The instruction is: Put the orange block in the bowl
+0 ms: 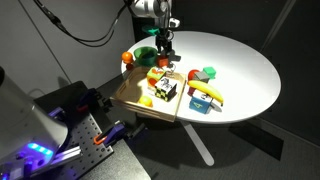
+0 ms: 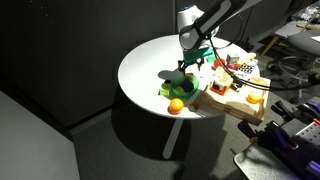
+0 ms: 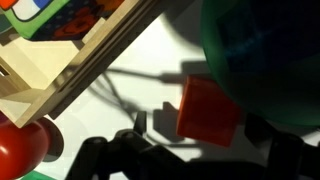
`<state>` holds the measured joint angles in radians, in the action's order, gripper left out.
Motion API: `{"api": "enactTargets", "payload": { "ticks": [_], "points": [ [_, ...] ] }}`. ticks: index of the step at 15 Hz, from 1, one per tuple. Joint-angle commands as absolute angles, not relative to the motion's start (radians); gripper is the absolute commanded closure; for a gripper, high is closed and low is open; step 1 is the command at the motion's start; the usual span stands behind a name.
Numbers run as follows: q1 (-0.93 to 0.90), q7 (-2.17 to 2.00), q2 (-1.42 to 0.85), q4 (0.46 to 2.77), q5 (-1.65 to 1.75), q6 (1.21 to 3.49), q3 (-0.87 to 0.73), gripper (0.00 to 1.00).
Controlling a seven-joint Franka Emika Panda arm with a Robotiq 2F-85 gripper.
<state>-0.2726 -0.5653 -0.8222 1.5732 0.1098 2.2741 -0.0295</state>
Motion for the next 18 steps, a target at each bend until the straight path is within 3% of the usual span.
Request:
{"api": "enactTargets", "payload": {
  "ticks": [1, 18],
  "points": [
    [-0.289, -0.577, -0.860, 1.511, 0.096, 2.229, -0.047, 0.00],
    [-0.292, -0.562, -0.898, 1.454, 0.093, 2.194, -0.038, 0.00]
  ]
}}
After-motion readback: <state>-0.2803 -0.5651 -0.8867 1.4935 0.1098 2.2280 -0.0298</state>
